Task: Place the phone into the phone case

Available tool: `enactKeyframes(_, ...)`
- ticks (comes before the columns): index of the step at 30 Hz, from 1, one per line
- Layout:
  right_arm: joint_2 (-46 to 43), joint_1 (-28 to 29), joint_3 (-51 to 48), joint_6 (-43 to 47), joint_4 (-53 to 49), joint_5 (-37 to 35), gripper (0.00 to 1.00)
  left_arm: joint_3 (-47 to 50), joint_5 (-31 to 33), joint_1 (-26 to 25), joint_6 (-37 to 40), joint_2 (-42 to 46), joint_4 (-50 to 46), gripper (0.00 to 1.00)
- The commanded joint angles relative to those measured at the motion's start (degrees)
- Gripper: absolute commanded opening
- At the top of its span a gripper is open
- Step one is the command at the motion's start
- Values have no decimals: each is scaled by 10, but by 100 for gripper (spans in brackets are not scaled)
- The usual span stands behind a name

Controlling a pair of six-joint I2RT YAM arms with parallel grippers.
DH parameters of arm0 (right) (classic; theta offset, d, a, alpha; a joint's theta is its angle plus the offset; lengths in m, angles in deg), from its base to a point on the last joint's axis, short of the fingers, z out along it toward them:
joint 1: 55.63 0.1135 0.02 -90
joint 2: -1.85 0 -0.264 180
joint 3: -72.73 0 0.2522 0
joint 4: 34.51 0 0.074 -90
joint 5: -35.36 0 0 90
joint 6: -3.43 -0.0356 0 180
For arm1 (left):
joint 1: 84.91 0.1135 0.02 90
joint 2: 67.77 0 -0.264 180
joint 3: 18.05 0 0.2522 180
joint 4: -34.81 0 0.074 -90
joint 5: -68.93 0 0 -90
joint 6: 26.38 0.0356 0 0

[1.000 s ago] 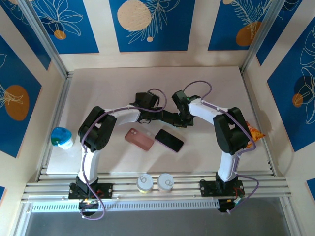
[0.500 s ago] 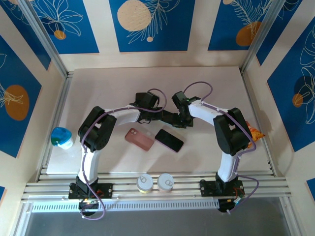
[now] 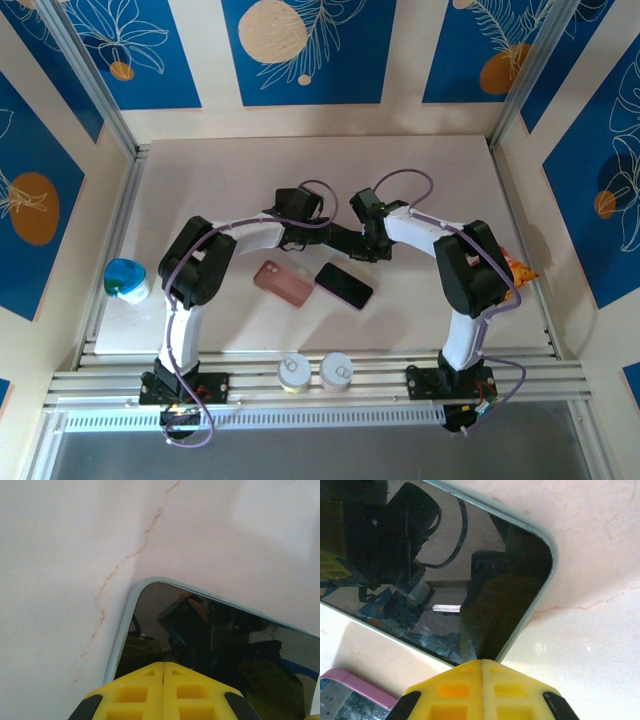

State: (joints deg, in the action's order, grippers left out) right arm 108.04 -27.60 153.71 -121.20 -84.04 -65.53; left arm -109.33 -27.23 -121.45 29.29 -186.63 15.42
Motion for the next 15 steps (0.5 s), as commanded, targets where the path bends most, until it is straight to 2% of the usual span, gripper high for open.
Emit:
enactKeyframes(1,45,9,-36,9,-34,105,0,5,16,6,11,-6,-79,0)
enactKeyframes(8,-47,-59,73,41,-85,113,0,-3,22,5,12,18,-74,0)
enactKeyframes(15,-35,-106,118,61,-81,122,0,-12,6,6,-1,42,-66,0)
